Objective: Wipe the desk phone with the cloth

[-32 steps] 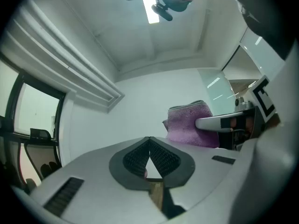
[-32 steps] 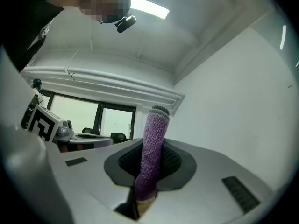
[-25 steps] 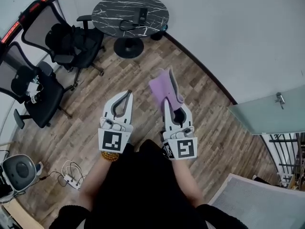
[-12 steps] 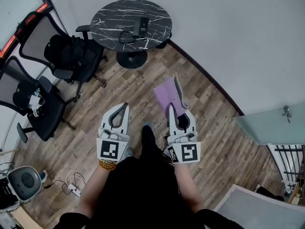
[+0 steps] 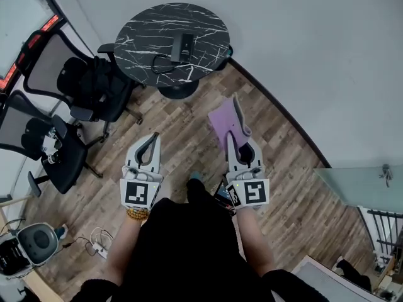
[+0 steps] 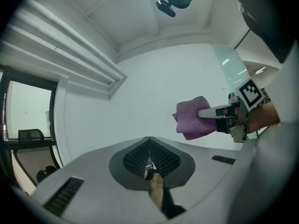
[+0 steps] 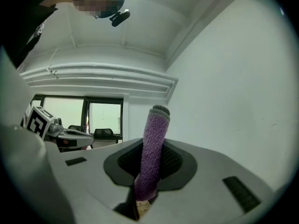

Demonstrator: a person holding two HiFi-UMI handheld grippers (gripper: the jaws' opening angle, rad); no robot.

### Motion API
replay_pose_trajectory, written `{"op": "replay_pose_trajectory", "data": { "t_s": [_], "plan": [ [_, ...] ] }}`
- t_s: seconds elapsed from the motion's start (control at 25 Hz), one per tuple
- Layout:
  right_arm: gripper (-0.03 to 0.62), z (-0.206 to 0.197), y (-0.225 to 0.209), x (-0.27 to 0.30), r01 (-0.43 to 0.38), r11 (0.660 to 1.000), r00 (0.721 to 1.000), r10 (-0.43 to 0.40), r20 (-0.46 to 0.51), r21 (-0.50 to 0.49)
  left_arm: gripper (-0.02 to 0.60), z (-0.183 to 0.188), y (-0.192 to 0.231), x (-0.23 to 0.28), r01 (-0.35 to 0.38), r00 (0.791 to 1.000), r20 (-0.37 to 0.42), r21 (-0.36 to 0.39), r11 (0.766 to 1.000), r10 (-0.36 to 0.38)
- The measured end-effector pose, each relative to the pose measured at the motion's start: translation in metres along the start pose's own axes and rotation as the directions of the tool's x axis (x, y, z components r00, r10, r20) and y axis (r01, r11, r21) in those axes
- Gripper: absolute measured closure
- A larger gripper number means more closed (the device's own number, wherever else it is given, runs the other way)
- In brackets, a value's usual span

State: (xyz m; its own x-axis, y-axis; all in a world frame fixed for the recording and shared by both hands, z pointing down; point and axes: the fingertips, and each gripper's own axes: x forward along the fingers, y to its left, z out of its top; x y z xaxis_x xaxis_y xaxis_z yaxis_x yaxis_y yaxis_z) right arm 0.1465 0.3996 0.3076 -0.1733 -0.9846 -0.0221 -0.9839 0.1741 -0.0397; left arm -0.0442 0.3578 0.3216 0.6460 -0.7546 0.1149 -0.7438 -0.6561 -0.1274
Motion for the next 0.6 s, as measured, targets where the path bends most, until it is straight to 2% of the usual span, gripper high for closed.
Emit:
{"op": "replay_pose_trajectory", "data": {
  "t_s": [0.12,0.24,0.44,0.6],
  "plan": [
    [0.528,-0.007,-0.017,0.028,-0.04,0.999,0.999,0.04,-0.022,0.006,0.569,-0.001,-0.001,0.026,0.003,1.0,-0.003,0.003,1.0,-0.003],
    [0.528,-0.013,-0.026,0.054,-0.072,0.997,0.996,0.073,-0.044,0.02,0.569,-0.016,0.009,0.04,-0.016,1.0,-0.025,-0.012,1.0,0.016],
    [0.528,-0.026,-0.033,0.107,-0.101,0.995,0.991,0.102,-0.083,0.015,0.569,-0.029,0.046,0.073,-0.047,0.998,-0.046,-0.05,0.998,0.044],
    [0.528,-0.031,-0.046,0.154,-0.086,0.996,0.991,0.086,-0.104,-0.002,0.569,-0.035,0.082,0.122,-0.036,0.999,-0.009,-0.05,0.998,0.036]
  ]
}}
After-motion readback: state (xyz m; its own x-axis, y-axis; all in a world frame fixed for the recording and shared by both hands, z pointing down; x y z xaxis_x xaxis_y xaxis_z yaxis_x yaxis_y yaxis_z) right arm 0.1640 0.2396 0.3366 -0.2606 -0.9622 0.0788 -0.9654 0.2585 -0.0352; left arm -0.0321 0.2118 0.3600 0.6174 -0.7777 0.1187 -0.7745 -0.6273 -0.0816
